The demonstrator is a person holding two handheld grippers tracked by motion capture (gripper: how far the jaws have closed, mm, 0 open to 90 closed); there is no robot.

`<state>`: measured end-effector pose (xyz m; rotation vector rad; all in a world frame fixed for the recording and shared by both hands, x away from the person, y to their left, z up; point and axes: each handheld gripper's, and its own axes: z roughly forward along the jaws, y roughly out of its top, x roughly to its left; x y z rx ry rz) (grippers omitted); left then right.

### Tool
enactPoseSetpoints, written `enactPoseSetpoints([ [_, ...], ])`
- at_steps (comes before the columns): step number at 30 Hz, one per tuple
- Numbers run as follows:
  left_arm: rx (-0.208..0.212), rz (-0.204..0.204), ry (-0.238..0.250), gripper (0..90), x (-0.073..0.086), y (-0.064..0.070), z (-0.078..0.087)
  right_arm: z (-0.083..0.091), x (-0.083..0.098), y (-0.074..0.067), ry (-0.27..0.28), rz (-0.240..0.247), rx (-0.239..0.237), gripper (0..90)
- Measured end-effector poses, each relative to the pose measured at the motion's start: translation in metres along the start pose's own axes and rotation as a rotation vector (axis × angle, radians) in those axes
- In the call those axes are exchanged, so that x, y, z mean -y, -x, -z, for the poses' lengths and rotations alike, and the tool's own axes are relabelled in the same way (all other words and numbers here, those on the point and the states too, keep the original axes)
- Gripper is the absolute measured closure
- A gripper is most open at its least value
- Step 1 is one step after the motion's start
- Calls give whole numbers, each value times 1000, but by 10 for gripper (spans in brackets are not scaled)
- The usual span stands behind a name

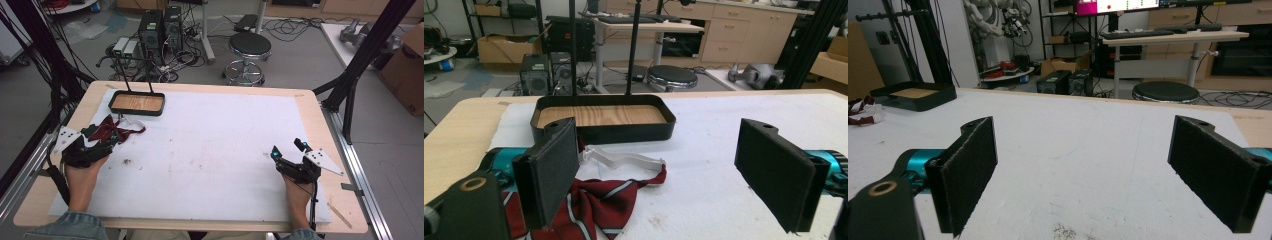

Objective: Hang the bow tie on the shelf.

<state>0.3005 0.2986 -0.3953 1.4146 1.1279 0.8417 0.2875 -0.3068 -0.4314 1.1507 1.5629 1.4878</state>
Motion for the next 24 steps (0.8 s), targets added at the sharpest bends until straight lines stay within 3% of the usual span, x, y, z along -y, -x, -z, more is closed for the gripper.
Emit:
enactPoseSetpoints([
  [9, 12, -2, 8, 180, 0, 0, -1, 0, 0, 0, -7, 3, 0, 114],
  [24, 16, 2, -17, 175, 5, -2, -5, 0, 1, -1, -9, 8, -1, 114],
])
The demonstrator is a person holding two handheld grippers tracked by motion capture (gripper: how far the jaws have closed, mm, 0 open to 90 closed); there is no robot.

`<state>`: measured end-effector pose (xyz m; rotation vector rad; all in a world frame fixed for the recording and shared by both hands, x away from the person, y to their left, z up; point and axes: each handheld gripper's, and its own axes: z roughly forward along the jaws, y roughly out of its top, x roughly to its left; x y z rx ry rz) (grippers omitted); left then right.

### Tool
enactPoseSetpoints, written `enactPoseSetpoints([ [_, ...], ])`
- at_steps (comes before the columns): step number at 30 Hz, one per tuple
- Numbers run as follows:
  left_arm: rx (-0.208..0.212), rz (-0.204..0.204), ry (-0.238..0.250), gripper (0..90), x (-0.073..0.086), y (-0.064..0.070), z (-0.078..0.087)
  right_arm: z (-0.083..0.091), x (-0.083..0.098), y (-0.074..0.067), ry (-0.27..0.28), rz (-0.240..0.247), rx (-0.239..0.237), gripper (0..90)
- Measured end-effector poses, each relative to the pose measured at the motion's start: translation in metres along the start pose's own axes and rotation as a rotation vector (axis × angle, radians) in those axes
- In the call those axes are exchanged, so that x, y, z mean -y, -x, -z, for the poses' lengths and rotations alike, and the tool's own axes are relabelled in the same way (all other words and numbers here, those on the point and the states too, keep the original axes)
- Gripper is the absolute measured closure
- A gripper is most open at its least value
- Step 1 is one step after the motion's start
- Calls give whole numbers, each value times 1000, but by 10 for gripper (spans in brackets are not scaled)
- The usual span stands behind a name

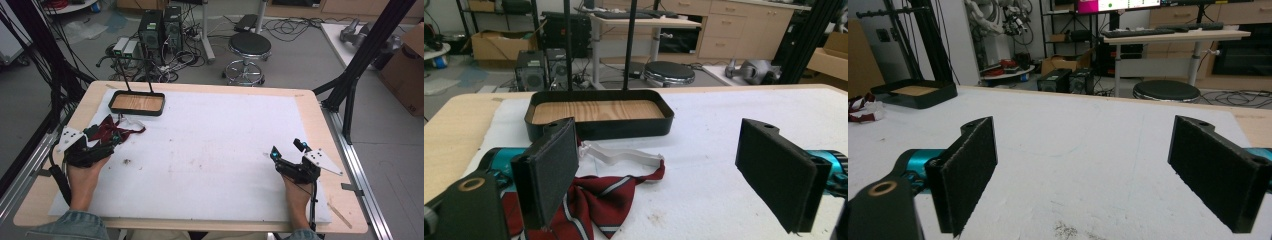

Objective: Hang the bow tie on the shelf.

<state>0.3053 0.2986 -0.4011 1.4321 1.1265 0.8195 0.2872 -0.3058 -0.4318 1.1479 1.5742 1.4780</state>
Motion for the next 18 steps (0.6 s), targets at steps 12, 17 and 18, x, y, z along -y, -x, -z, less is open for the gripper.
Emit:
enactPoseSetpoints([
  [12, -14, -10, -8, 178, 0, -6, -4, -1, 0, 0, -5, 0, -9, 114],
  [17, -33, -12, -32, 182, -1, -12, -12, -2, 1, 1, -8, -12, -15, 114],
  [18, -35, -9, -39, 184, 0, -14, -15, -1, 1, 1, -11, -18, -14, 114],
])
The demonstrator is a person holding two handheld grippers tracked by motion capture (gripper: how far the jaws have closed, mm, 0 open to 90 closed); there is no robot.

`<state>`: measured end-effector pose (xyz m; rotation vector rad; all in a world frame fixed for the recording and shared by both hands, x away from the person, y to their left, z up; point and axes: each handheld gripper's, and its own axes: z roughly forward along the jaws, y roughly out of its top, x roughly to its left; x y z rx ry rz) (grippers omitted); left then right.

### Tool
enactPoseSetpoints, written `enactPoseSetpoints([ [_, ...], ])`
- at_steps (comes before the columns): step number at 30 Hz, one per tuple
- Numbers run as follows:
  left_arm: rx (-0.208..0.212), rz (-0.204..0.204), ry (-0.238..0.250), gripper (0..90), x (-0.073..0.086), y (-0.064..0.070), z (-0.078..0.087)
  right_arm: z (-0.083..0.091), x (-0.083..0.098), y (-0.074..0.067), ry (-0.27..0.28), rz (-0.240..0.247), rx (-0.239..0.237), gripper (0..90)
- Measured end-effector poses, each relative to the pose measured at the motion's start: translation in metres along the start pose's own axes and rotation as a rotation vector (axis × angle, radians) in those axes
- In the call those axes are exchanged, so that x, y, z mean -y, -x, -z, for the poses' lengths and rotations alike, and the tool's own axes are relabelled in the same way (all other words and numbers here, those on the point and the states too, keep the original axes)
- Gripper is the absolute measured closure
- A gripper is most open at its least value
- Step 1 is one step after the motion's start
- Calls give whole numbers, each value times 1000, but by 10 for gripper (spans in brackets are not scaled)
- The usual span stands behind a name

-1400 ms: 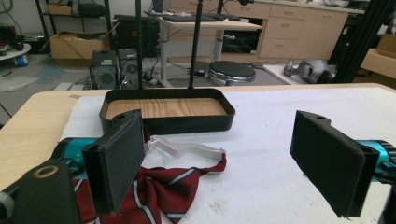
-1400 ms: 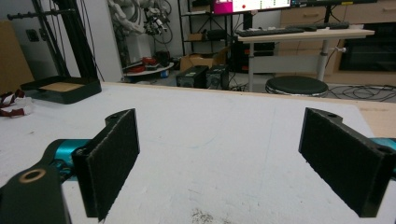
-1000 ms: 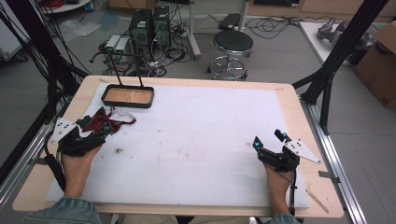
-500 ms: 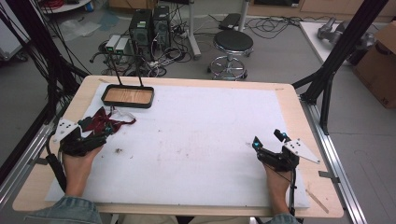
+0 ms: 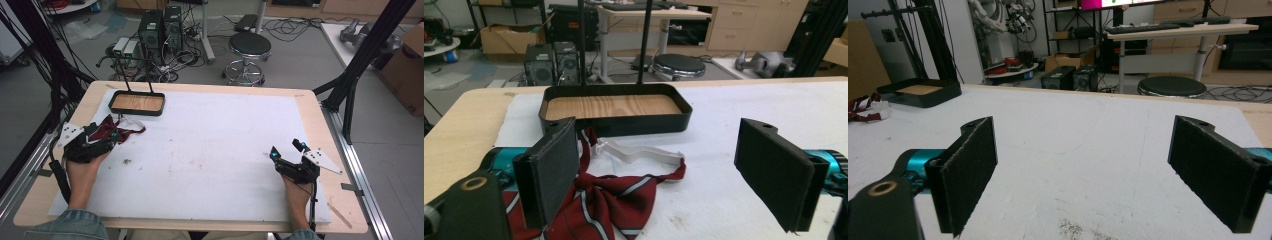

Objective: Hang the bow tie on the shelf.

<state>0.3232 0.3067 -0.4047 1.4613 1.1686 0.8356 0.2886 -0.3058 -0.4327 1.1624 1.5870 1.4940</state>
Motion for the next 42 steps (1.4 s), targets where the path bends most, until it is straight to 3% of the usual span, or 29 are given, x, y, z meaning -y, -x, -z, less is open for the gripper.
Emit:
enactPoseSetpoints([
  [4, -20, 18, -28, 187, -1, -6, -11, 0, 0, 0, 1, -1, 1, 114],
  [8, -46, 10, -42, 199, -1, -12, -23, -1, 0, 0, -1, 4, -2, 114],
  [15, -104, -4, -137, 221, 5, -26, -51, -2, 1, 0, -8, 4, -6, 113],
  [18, -130, 14, -175, 223, 8, -33, -61, -2, 1, -1, -11, 5, -6, 114],
  [21, -146, 36, -172, 237, 11, -39, -67, -2, 1, -1, -11, 9, -14, 114],
  [30, -185, 49, -298, 270, 20, -45, -90, -3, 1, 0, -17, 10, -15, 114],
  [34, -206, 90, -373, 305, 21, -50, -98, -3, 1, -1, -22, 6, -16, 114],
  [38, -214, 78, -413, 332, 21, -49, -102, -3, 1, -1, -24, 6, -16, 114],
  [40, -222, 77, -411, 385, 20, -49, -102, -3, 1, -1, -23, 8, -16, 114],
  [42, -192, 59, -408, 558, 20, -49, -101, -3, 1, 0, -19, 15, -14, 114],
])
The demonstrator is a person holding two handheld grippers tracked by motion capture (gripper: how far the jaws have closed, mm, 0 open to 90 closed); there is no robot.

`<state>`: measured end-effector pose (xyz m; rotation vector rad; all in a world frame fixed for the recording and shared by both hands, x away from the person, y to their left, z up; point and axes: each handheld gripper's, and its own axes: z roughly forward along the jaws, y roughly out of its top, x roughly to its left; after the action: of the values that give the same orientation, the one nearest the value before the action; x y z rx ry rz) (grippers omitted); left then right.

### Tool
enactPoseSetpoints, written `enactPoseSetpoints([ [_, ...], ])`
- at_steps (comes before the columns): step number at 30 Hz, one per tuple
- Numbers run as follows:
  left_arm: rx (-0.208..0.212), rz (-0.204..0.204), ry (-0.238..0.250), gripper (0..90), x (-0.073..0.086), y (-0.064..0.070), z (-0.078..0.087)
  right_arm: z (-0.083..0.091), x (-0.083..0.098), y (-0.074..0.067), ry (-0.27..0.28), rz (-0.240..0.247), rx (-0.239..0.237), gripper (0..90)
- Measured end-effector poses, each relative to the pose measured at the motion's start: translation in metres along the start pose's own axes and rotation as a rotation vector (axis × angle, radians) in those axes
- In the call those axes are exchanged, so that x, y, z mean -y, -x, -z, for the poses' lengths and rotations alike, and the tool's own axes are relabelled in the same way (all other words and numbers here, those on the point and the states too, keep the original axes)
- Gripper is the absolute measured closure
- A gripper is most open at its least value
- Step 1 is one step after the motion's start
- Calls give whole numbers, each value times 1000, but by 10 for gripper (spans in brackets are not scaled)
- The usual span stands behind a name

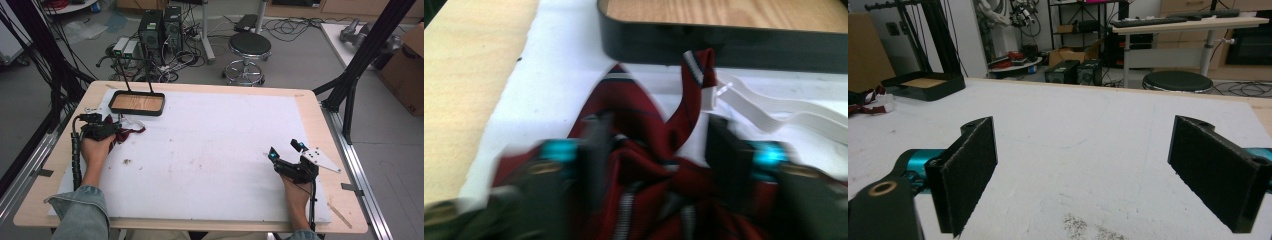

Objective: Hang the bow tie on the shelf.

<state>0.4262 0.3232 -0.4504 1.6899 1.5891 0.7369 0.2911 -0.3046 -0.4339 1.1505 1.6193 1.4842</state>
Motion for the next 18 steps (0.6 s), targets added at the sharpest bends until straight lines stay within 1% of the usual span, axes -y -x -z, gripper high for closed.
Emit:
enactPoseSetpoints([
  [2, 2, -32, 2, 669, 0, 4, 0, 0, 0, 0, -1, 0, 0, 114],
  [4, 1, -54, 1, 714, -1, 5, 0, 0, 0, 0, 0, -1, 1, 114],
  [5, 11, -57, -2, 727, -2, 5, 1, 0, 0, 0, 1, 0, 1, 114],
  [7, 28, -90, -3, 750, -3, 6, 4, 0, 0, 0, 0, -1, 0, 114],
  [8, 40, -114, 10, 761, -5, 7, 6, 0, 0, 0, 1, 0, 1, 114],
  [9, 61, -135, 35, 792, -6, 8, 10, 0, 0, 0, 3, 2, 2, 114],
  [10, 72, -141, 66, 850, -9, 9, 14, 0, 0, 0, 3, 3, 2, 114],
  [12, 105, -166, 116, 851, -15, 11, 21, 0, 0, 0, 0, -1, 4, 114],
  [15, 134, -221, 174, 851, -28, 17, 31, 0, 0, 0, 0, 2, 5, 114],
  [18, 163, -260, 222, 851, -39, 22, 39, 0, 0, 0, -2, 0, 5, 114],
])
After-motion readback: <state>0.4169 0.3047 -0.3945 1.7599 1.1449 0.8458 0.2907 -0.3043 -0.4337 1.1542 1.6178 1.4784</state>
